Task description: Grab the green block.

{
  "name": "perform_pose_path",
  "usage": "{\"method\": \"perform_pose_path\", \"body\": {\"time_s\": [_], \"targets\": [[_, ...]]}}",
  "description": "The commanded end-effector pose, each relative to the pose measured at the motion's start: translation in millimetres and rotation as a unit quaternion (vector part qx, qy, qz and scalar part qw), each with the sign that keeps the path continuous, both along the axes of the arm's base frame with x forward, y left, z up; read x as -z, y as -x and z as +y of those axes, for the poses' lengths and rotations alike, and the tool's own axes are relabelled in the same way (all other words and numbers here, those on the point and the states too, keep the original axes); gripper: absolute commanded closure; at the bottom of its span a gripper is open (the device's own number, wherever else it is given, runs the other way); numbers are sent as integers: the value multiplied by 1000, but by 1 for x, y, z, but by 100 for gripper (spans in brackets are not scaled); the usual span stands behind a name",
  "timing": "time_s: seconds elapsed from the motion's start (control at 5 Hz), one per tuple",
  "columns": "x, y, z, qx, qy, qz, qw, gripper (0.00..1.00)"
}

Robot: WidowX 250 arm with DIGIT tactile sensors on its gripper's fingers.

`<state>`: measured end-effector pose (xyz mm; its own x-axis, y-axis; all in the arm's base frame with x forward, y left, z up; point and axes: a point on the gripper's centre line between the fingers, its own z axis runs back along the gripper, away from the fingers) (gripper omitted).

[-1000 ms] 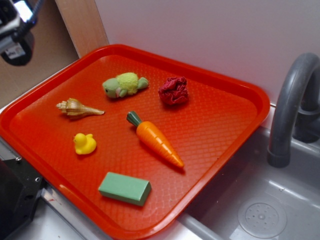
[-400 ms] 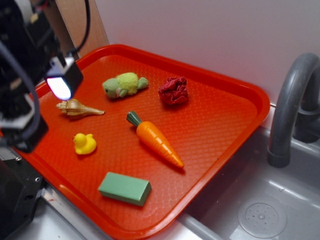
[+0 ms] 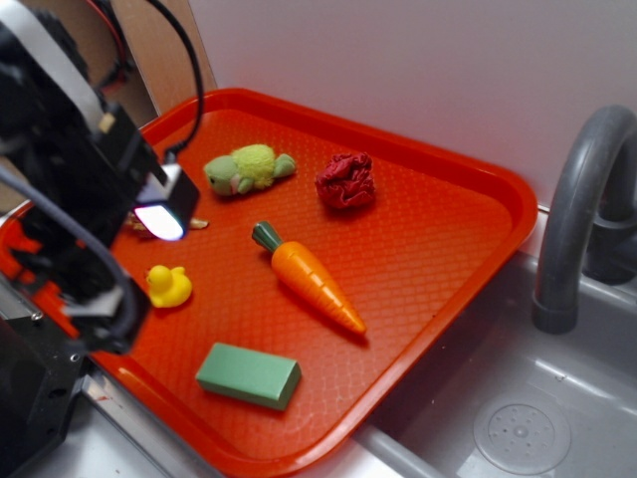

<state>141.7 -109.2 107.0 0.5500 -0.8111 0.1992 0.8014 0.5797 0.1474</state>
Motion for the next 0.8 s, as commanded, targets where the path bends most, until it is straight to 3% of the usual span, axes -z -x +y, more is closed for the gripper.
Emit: {"method": "perform_pose_path", "body": {"time_s": [0.0,0.2,0.4,0.6], "targets": [[48,-9,-19,0,7,50,999,0],[67,-11,-20,4,-1,80,997,0],[89,-11,-18,-14,2,75,997,0],[87,-13,-13,-19,2,78,997,100]]}}
